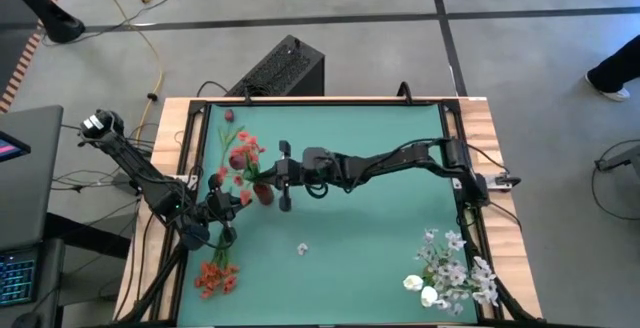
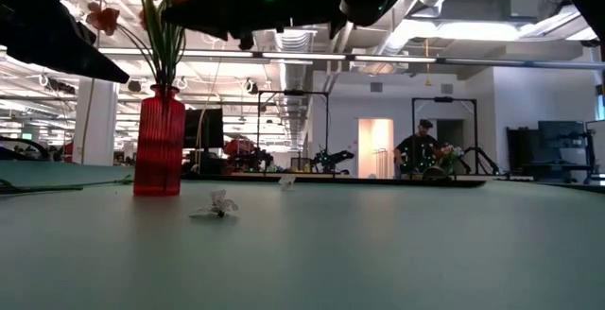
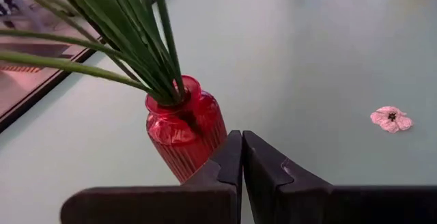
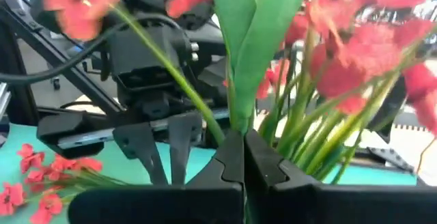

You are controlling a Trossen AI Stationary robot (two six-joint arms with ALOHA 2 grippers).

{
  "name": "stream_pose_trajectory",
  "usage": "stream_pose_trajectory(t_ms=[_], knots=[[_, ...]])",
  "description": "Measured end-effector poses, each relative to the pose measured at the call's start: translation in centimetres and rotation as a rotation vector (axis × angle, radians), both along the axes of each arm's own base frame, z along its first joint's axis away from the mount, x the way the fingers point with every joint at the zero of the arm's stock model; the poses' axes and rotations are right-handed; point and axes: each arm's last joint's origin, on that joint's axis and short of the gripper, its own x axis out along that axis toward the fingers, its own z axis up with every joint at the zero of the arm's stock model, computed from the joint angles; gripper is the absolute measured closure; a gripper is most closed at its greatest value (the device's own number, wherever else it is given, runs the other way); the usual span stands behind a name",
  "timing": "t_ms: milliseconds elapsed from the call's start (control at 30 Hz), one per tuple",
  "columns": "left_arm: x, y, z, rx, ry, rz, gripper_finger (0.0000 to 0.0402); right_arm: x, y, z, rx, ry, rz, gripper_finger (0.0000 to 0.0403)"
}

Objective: Sort flowers into vase by color
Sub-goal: Put the right dark red flower into the red vase, then put the dark red flower into the red vase

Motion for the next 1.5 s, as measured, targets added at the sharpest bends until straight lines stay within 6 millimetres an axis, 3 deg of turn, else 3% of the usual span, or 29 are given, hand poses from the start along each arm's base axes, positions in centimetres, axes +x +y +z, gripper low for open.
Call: stream_pose_trajectory(t_ms=[467, 867, 1033, 1233, 1500], knots=[[0.0, 0.0, 0.0, -0.009, 0.003, 0.002, 0.0401, -0.2, -0.1, -1.6, 0.041, 0.088, -0.007, 0.0371], [0.0, 0.0, 0.0, -0.017, 0.000, 0.006, 0.0401, -0.3, -0.1, -1.4, 0.041, 0.089, -0.008, 0.0257], [0.0, 0.0, 0.0, -0.018, 0.000, 0.005, 0.0401, -0.7, -0.1, -1.6, 0.015, 0.194, -0.008, 0.0198], [0.0, 0.0, -0.1, -0.018, 0.001, 0.004, 0.0401, -2.9, -0.1, 0.6, -0.011, 0.352, -0.006, 0.0161], [-0.1, -0.1, -0.3, -0.116, 0.031, -0.012, 0.0401, -7.4, 0.5, 4.0, 0.098, 0.598, -0.030, 0.0159]])
